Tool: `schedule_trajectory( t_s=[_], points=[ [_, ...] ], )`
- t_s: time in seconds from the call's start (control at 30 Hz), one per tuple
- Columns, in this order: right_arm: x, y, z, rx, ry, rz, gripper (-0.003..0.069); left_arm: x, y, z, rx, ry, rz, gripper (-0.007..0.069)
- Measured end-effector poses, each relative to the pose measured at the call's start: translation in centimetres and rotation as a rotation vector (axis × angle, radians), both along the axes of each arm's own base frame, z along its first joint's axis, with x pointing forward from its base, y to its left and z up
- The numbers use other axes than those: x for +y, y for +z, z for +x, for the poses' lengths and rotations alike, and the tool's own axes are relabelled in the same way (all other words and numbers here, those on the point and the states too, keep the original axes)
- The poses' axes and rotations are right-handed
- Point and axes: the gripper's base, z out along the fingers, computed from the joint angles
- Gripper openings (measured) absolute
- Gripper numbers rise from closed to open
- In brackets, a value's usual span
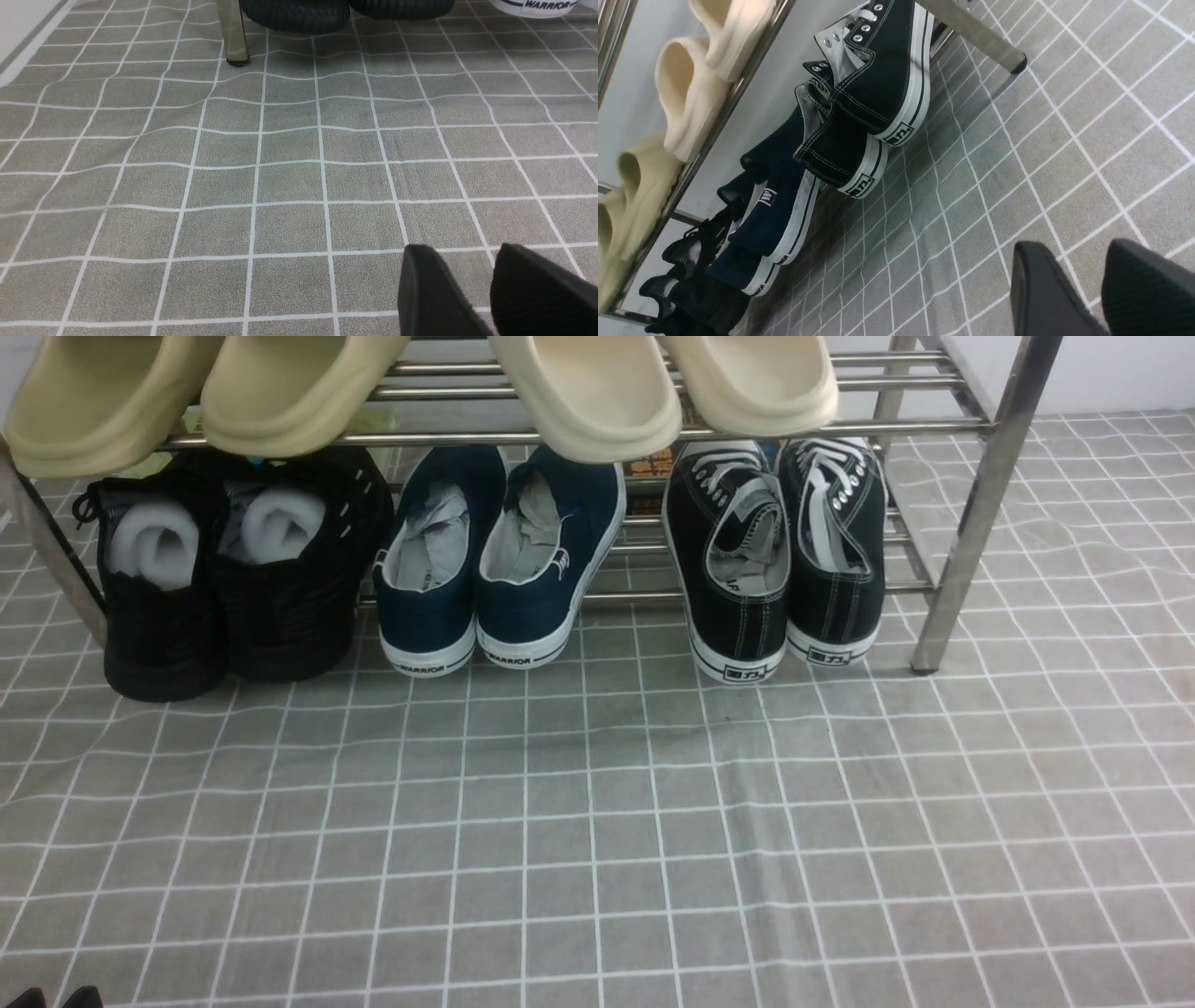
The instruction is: Take the shoes off the shelf with your hand from the grey coffee tablecloth.
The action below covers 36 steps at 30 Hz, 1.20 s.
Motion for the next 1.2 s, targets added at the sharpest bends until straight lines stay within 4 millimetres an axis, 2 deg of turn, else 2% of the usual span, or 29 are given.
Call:
schedule_trajectory(
  t_s=[0.03,0.1,0.17,0.2,0.23,0.27,0.37,0.4,0.47,0.5,0.53,0.57,0.63,0.73,0.77,0.8,0.83,0.97,1.2],
  points=[
    [0.0,0.6,-0.1,-0.021,0.003,-0.022,0.0182,0.0,0.0,0.0,0.000,0.000,0.000,0.0240],
    [-0.1,3.9,-0.2,-0.116,0.011,-0.191,0.0078,0.0,0.0,0.0,0.000,0.000,0.000,0.0240],
    [-0.2,6.1,0.0,-0.122,0.027,-0.308,0.0017,0.0,0.0,0.0,0.000,0.000,0.000,0.0240],
    [-0.1,7.2,0.4,-0.101,0.041,-0.367,-0.0005,0.0,0.0,0.0,0.000,0.000,0.000,0.0240],
    [-0.1,7.4,0.5,-0.095,0.046,-0.383,-0.0007,0.0,0.0,0.0,0.000,0.000,0.000,0.0240],
    [0.0,8.4,1.3,-0.010,0.092,-0.465,-0.0011,0.0,0.0,0.0,0.000,0.000,0.000,0.0240],
    [0.4,10.0,4.3,0.240,0.211,-0.528,-0.0003,0.0,0.0,0.0,0.000,0.000,0.000,0.0240],
    [0.4,10.0,4.5,0.264,0.225,-0.529,-0.0003,0.0,0.0,0.0,0.000,0.000,0.000,0.0240],
    [1.0,10.7,7.7,0.417,0.341,-0.539,0.0009,0.0,0.0,0.0,0.000,0.000,0.000,0.0240],
    [1.4,10.9,9.0,0.448,0.394,-0.540,0.0013,0.0,0.0,0.0,0.000,0.000,0.000,0.0240],
    [1.4,11.0,9.3,0.454,0.396,-0.540,0.0015,0.0,0.0,0.0,0.000,0.000,0.000,0.0240],
    [2.3,11.1,11.4,0.475,0.500,-0.541,0.0025,0.0,0.0,0.0,0.000,0.000,0.000,0.0240],
    [3.3,11.2,13.1,0.464,0.601,-0.551,0.0036,0.0,0.0,0.0,0.000,0.000,0.000,0.0240],
    [6.5,11.4,16.9,0.429,0.803,-0.548,0.0062,0.0,0.0,0.0,0.000,0.000,0.000,0.0240],
    [7.4,11.8,18.0,0.414,0.849,-0.558,0.0071,0.0,0.0,0.0,0.000,0.000,0.000,0.0240],
    [7.7,12.1,18.3,0.404,0.860,-0.560,0.0074,0.0,0.0,0.0,0.000,0.000,0.000,0.0240],
    [8.9,12.4,19.9,0.400,0.911,-0.573,0.0087,0.0,0.0,0.0,0.000,0.000,0.000,0.0240],
    [11.7,12.8,23.4,0.394,0.988,-0.634,0.0123,0.0,0.0,0.0,0.000,0.000,0.000,0.0240],
    [16.4,13.8,27.7,0.276,0.983,-0.795,0.0208,0.0,0.0,0.0,0.000,0.000,0.000,0.0240]
  ],
)
